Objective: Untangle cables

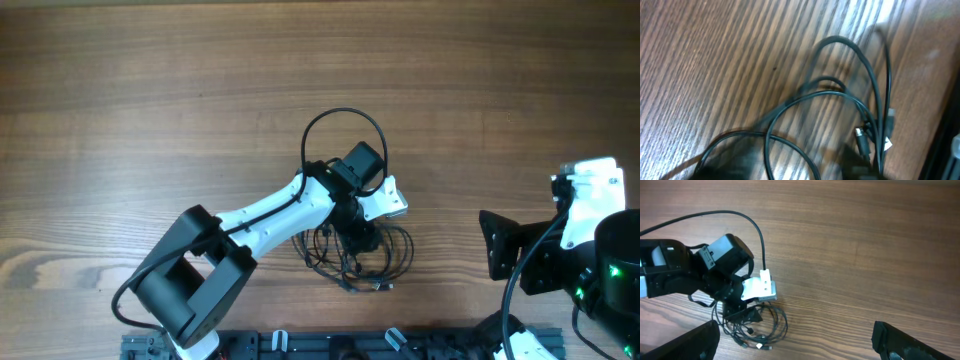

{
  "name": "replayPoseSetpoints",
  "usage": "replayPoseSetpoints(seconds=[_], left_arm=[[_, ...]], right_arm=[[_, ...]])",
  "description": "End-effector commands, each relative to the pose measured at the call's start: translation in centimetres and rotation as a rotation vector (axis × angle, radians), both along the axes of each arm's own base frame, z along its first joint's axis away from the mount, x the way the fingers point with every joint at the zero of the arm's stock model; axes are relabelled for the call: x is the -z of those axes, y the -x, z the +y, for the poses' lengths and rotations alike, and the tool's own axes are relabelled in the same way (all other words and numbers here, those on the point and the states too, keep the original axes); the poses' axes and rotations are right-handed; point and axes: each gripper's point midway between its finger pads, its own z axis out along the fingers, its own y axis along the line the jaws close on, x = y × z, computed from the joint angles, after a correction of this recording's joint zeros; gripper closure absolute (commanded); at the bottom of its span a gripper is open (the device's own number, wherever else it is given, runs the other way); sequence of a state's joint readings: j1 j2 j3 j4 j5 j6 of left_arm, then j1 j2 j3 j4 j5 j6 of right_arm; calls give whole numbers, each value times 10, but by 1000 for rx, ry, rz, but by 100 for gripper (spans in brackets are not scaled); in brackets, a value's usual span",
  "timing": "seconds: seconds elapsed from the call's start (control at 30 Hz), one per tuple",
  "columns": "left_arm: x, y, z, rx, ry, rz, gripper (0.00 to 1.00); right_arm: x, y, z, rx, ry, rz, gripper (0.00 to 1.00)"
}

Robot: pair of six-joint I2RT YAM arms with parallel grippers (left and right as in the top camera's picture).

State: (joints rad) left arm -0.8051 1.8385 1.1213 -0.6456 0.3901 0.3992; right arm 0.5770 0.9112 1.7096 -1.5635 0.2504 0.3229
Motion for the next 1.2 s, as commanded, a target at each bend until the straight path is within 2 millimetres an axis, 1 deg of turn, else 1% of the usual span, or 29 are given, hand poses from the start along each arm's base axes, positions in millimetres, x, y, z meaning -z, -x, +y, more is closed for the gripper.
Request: replayPoseSetpoints(seconds=[0.0,0.07,0.13,0.2,0.3,0.33,0.37,0.4,0.43,0.47,0.5,0.53,0.6,0.67,0.73,0.77,0.8,0.87,0.93,0.97,1.0,1.07,1.1,1.13,1.17], left_arm=[[9,-14,9,-18,-62,-75,96],[11,-37,16,-125,-121,-164,96],[4,-57,18,-205,-143,-250,96],[-21,-82,13,-261,-114,-348,96],[-94,-126,-3,-342,2,-518,96],[-127,-141,-8,-374,59,-578,96],[-156,-151,-10,-399,109,-624,96],[-178,-158,-11,-417,148,-655,96],[-215,-168,-11,-448,215,-708,96],[-245,-176,-8,-474,267,-751,96],[-279,-185,-3,-506,326,-803,96],[-297,-189,1,-524,357,-830,96],[-341,-195,15,-567,428,-895,96],[-368,-194,28,-587,472,-929,96],[-383,-187,37,-589,501,-941,96],[-388,-177,43,-579,504,-929,96],[-388,-171,46,-576,494,-919,96],[-377,-160,54,-567,444,-877,96],[-357,-147,60,-550,373,-810,96],[-347,-142,63,-541,339,-777,85],[-338,-138,65,-533,308,-748,78],[-325,-132,69,-525,265,-710,58],[-321,-130,71,-522,248,-695,43],[-319,-128,72,-520,238,-688,31],[-318,-128,72,-520,237,-686,23]], right_arm=[[-1,3,2,-26,3,-3,0],[-1,3,2,-27,4,-3,0],[0,2,2,-32,11,-2,0],[2,2,2,-34,15,1,0],[8,-1,4,-34,25,19,0],[12,-3,5,-34,33,32,0],[16,-4,6,-34,41,44,0],[21,-5,7,-34,49,58,0],[26,-7,8,-35,58,73,0],[33,-9,11,-41,66,95,0],[39,-11,14,-47,69,113,0],[45,-12,17,-54,70,130,0],[57,-16,24,-67,73,163,0],[67,-20,27,-70,84,187,0],[73,-25,30,-69,92,200,0],[76,-28,32,-69,96,208,0],[76,-30,34,-70,98,210,0],[77,-33,35,-69,100,214,0],[78,-33,36,-70,103,219,0],[78,-34,36,-70,103,219,0],[79,-33,36,-72,101,221,0],[79,-32,39,-85,90,225,0],[79,-31,42,-94,80,229,0],[79,-30,45,-106,66,234,0],[79,-29,48,-119,53,240,0]])
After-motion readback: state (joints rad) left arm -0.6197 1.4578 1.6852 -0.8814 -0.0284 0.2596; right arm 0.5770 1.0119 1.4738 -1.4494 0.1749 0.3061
